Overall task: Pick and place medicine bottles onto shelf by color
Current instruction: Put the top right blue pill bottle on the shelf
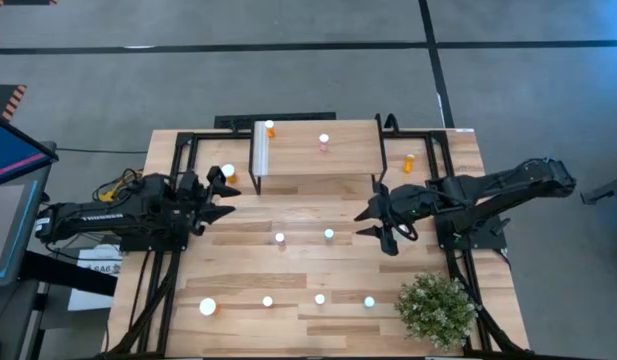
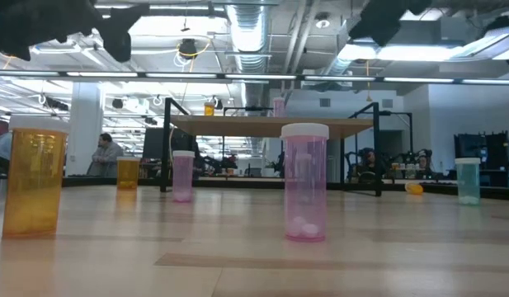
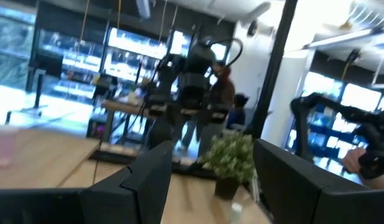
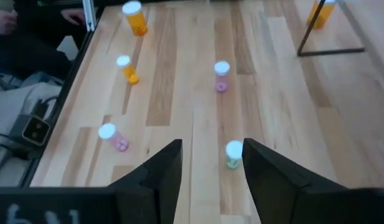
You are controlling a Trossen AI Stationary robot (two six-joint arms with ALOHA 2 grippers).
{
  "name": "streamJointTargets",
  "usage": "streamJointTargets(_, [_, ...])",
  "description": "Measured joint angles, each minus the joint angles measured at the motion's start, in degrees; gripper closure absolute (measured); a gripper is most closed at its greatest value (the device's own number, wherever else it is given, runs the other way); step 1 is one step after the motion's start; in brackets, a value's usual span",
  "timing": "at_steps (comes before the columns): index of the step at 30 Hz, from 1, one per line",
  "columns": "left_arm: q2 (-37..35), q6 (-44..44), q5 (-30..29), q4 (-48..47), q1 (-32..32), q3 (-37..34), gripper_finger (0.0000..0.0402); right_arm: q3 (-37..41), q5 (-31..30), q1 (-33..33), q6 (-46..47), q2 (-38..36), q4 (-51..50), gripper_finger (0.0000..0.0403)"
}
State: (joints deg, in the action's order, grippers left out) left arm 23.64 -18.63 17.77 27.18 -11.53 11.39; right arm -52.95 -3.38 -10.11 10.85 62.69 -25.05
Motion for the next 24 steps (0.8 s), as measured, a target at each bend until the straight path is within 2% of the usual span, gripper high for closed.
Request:
streamJointTargets(8, [0.0,0.77,-1.81,-8.52,-0.01,-0.02,0.0187,11.78,-0.42,0.3,4.96,-3.95,8.55,0.0219])
streamJointTargets(15, [1.55,-0.45,-3.51,-12.87,0.0,-0.05,0.0187,17.93,-1.36,-2.36,11.19,-9.5,6.67,0.0222])
streamJointTargets(20, [5.13,-0.05,-6.92,-14.94,0.0,-0.08,0.0187,17.99,-5.51,-2.93,18.02,-12.65,-4.09,0.0225])
streamJointTargets(24, [8.75,-0.03,-9.23,-14.76,-0.03,-0.12,0.0187,17.35,-5.82,-2.13,22.78,-13.06,-13.01,0.0225])
